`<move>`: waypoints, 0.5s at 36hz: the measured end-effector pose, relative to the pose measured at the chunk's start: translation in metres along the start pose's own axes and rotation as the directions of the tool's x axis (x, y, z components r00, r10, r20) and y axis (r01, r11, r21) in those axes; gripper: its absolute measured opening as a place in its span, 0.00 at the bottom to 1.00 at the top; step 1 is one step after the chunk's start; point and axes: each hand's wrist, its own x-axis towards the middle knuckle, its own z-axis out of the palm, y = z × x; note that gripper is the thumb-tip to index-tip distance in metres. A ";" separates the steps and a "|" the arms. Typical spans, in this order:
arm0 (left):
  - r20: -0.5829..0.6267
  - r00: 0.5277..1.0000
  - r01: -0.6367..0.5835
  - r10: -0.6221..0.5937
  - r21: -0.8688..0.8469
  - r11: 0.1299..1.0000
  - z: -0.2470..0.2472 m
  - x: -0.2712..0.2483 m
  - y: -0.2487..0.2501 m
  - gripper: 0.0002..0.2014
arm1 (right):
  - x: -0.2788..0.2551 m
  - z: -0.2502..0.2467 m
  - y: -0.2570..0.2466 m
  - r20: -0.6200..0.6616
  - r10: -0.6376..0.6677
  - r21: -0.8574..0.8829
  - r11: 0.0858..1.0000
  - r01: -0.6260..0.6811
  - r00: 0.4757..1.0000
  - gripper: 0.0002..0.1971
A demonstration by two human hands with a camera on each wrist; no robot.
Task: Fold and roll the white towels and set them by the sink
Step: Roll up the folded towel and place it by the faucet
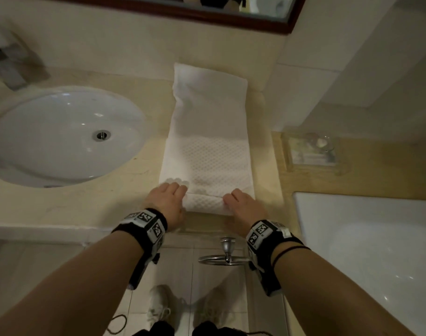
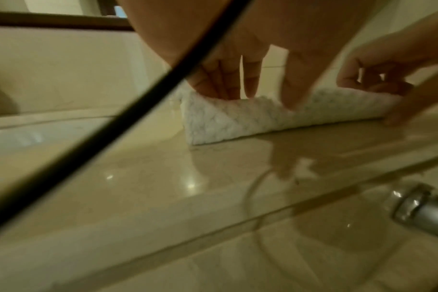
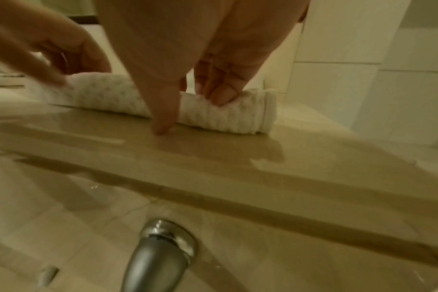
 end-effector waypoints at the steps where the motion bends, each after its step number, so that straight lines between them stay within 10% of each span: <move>1: 0.028 0.999 -0.020 0.020 0.026 0.999 -0.001 -0.001 0.000 0.33 | 0.002 -0.002 0.000 0.001 -0.001 0.002 1.000 0.001 1.000 0.19; 13: -0.018 0.997 0.080 -0.081 -0.057 0.995 -0.011 0.014 -0.006 0.29 | 0.036 -0.034 0.013 0.100 0.025 -0.054 0.998 -0.020 0.995 0.17; 18: 0.014 0.994 0.106 -0.106 -0.218 0.970 -0.020 0.038 -0.016 0.28 | 0.050 -0.030 0.008 -0.049 0.116 0.123 0.986 -0.109 0.992 0.11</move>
